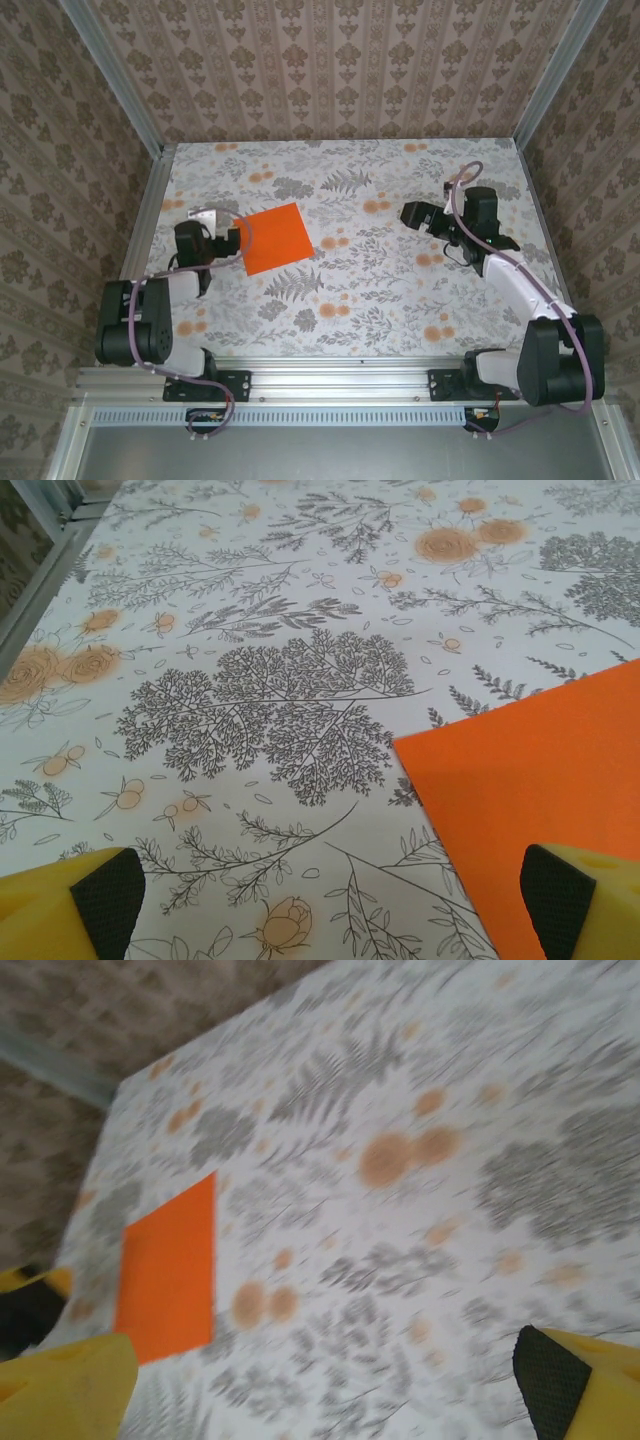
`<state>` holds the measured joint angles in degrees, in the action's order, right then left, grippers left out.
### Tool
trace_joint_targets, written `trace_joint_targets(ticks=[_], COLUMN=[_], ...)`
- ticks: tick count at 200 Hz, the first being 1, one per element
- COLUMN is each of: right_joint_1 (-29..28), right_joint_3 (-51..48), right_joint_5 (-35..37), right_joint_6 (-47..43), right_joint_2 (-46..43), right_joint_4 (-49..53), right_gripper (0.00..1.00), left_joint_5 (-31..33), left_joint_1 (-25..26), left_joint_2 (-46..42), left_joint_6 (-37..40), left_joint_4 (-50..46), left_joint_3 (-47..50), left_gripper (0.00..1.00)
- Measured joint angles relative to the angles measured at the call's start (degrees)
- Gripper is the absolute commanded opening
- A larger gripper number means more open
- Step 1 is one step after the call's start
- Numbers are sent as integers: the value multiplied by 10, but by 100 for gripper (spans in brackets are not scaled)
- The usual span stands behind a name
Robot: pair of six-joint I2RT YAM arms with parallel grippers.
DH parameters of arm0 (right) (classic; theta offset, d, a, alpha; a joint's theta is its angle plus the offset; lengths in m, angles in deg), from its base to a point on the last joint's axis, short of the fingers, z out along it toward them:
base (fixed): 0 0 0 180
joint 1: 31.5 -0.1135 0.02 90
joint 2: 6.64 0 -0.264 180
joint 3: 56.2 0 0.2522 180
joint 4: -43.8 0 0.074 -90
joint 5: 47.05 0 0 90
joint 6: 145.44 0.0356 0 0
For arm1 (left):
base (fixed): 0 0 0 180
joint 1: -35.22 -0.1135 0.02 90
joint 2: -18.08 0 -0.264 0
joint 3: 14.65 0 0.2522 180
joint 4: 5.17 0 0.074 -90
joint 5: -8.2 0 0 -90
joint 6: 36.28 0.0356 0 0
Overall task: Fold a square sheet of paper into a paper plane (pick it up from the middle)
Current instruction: Move the square sheet of paper to the center of the table.
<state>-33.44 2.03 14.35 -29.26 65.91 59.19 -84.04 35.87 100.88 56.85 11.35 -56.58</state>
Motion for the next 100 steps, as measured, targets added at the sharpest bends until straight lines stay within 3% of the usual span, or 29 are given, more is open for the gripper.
trace_joint_targets(ticks=[17,41,75,100], right_joint_1=[-17,-47,-88,-137], right_joint_3=[27,42,62,96], right_joint_5=[-48,-79,-88,-78], right_joint_6=[6,7,-3,-9], right_joint_2=[19,20,22,39], right_joint_4=[37,77,124,148], right_gripper=[97,97,97,95], left_joint_5=[-19,-24,-13,-7], left_joint_1=[-1,-1,-8,-11], left_joint_2=[-40,-145,-282,-325], left_joint_6=[10,10,-10,-36], left_joint_4=[-82,-137,-210,-259], left_joint_3=[-57,-67,-56,-57], left_gripper=[100,100,100,100])
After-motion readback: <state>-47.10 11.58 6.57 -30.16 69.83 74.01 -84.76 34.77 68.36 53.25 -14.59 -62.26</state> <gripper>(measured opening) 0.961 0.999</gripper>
